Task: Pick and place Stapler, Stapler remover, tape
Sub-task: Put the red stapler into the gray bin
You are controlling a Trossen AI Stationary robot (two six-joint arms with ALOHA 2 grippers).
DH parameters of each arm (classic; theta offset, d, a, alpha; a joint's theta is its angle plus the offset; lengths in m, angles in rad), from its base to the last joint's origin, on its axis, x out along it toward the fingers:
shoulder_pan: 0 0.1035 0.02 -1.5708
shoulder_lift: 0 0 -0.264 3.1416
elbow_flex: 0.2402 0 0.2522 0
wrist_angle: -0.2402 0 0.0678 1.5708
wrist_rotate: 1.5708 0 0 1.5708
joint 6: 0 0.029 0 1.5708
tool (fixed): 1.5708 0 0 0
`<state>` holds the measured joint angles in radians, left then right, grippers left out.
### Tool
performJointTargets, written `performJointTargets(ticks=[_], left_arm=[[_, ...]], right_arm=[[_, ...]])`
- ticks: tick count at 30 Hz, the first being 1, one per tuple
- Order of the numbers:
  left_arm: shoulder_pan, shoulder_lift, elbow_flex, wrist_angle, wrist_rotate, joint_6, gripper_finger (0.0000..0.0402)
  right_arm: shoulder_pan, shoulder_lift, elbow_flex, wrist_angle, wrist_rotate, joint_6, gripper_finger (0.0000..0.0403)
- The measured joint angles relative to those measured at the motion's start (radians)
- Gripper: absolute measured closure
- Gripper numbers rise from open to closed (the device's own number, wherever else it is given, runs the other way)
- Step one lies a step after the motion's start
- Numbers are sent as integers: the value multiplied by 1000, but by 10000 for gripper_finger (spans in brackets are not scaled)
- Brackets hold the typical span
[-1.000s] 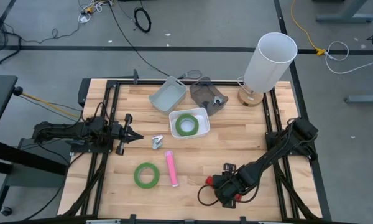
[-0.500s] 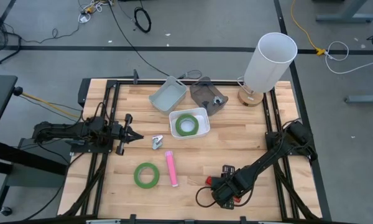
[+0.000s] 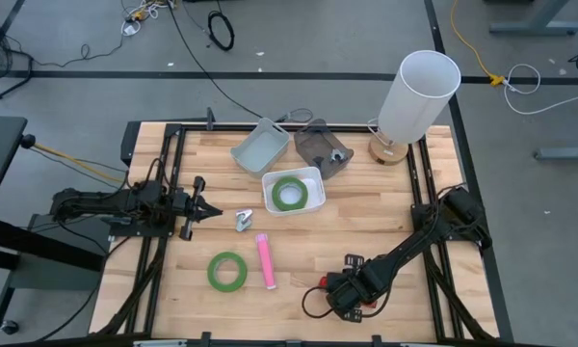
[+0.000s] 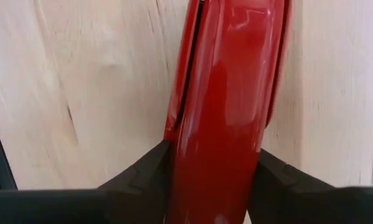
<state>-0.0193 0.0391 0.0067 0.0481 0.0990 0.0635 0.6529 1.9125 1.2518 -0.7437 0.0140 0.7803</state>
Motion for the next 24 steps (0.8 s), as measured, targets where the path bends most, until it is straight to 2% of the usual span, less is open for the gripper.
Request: performJointTargets(ticks=[10,17,24], left_arm=[[0,0,0,0,0,0,394],[0,0,0,0,0,0,394],[0,0,0,0,0,0,394]], right_arm=[[-32,-50,0,-15,-5,-41,248],[-92,-114,76,-28,76,-157,251],[-183,-159,193,-23,178,-367,252]])
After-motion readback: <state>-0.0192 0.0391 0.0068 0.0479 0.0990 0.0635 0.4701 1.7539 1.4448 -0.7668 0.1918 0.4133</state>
